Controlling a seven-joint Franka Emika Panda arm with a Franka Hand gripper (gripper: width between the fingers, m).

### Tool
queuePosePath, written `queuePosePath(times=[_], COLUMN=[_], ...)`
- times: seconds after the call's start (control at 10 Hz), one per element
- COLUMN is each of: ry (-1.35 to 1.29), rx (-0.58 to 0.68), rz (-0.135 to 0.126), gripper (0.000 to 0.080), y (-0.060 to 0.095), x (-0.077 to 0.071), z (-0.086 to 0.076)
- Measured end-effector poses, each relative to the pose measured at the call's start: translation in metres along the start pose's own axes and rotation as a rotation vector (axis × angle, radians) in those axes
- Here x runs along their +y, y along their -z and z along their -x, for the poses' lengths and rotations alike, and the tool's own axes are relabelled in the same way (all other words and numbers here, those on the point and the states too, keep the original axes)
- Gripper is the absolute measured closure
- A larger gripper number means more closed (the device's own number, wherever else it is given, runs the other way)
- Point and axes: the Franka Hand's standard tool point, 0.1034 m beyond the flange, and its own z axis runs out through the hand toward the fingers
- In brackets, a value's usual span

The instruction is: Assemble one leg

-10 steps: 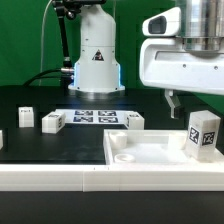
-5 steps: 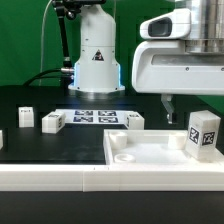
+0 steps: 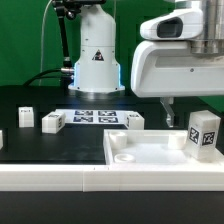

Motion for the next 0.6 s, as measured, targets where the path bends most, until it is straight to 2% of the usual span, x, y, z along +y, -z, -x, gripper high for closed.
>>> queuePosePath(times=[0.2,0.4,0.6], ry=[0.024,0.024,0.019], rx=[-0.001,-0.001,-0.002], rz=[0.002,0.002,0.002], gripper=[0.0177,0.0509,0.0509], y=[-0.0003,-0.0005,-0.0009], x=[0.0014,0.0014,0.0019], z=[0.0000,0.0000,0.0002])
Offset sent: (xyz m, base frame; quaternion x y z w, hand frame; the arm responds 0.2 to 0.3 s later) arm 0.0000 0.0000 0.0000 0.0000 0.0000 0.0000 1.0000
